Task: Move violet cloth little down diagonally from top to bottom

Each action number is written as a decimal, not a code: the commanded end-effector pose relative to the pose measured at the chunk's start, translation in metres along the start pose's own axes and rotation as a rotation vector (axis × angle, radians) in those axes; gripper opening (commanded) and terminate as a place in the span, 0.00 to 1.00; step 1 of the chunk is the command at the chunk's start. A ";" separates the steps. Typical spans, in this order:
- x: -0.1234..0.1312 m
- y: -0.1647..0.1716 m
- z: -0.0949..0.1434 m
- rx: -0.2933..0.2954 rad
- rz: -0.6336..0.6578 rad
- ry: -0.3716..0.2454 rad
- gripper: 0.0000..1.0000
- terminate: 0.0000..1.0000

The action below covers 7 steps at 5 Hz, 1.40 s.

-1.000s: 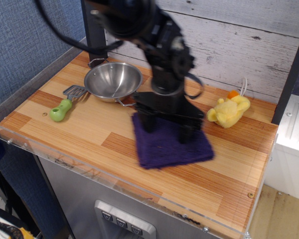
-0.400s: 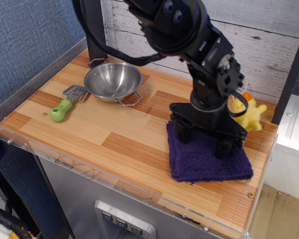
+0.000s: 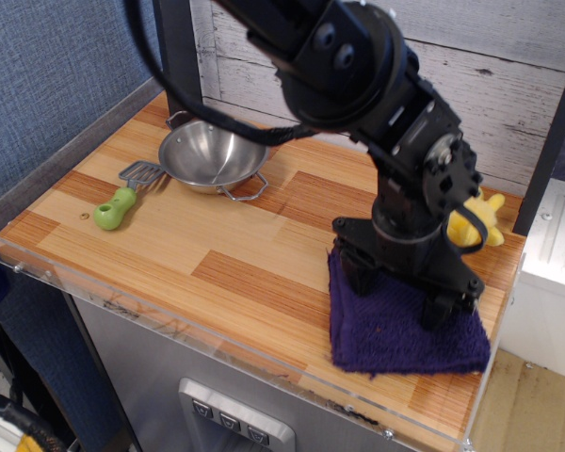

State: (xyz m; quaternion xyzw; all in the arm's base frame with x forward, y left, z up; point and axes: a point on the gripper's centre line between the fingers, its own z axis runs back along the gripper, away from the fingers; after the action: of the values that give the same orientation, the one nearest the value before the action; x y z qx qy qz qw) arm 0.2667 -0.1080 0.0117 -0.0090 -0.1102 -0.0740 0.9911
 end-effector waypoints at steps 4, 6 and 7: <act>-0.003 0.018 0.037 0.008 0.050 -0.062 1.00 0.00; 0.025 0.027 0.093 -0.028 0.134 -0.205 1.00 0.00; 0.031 0.032 0.124 -0.047 0.149 -0.263 1.00 0.00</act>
State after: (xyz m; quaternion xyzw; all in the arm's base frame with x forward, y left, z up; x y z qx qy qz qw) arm 0.2765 -0.0799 0.1288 -0.0438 -0.2148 0.0019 0.9757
